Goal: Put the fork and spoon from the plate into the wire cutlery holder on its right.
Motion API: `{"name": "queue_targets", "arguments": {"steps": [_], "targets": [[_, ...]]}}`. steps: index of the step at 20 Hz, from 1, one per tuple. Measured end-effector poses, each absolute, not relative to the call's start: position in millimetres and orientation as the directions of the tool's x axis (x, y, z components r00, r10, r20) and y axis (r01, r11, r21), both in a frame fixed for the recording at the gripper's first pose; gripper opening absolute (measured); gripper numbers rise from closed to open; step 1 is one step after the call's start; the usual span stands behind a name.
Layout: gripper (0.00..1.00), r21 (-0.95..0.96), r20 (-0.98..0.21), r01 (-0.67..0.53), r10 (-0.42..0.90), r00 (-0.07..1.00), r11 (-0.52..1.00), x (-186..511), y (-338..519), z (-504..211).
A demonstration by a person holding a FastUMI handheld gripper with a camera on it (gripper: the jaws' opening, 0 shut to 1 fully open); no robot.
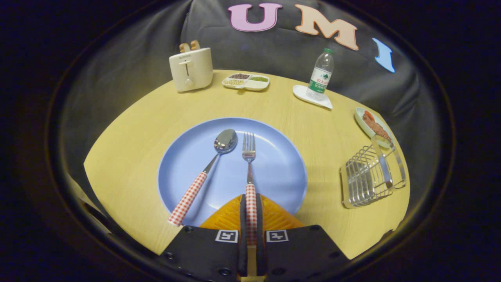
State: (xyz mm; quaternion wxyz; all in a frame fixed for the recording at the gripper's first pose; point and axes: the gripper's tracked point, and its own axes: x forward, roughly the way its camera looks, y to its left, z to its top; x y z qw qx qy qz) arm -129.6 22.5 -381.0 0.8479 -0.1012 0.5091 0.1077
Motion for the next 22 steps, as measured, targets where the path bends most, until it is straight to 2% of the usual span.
{"name": "queue_targets", "arguments": {"steps": [5, 12, 22], "targets": [[0.12, -0.039, -0.899, -0.269, 0.084, 0.431, 0.962, -129.6, 19.0, -372.9], [0.12, -0.001, -0.898, -0.331, 0.144, 0.415, 0.944, -119.9, 3.5, -336.3], [0.12, 0.051, -0.894, -0.359, 0.203, 0.400, 0.932, -85.2, -62.2, -277.7]]}}
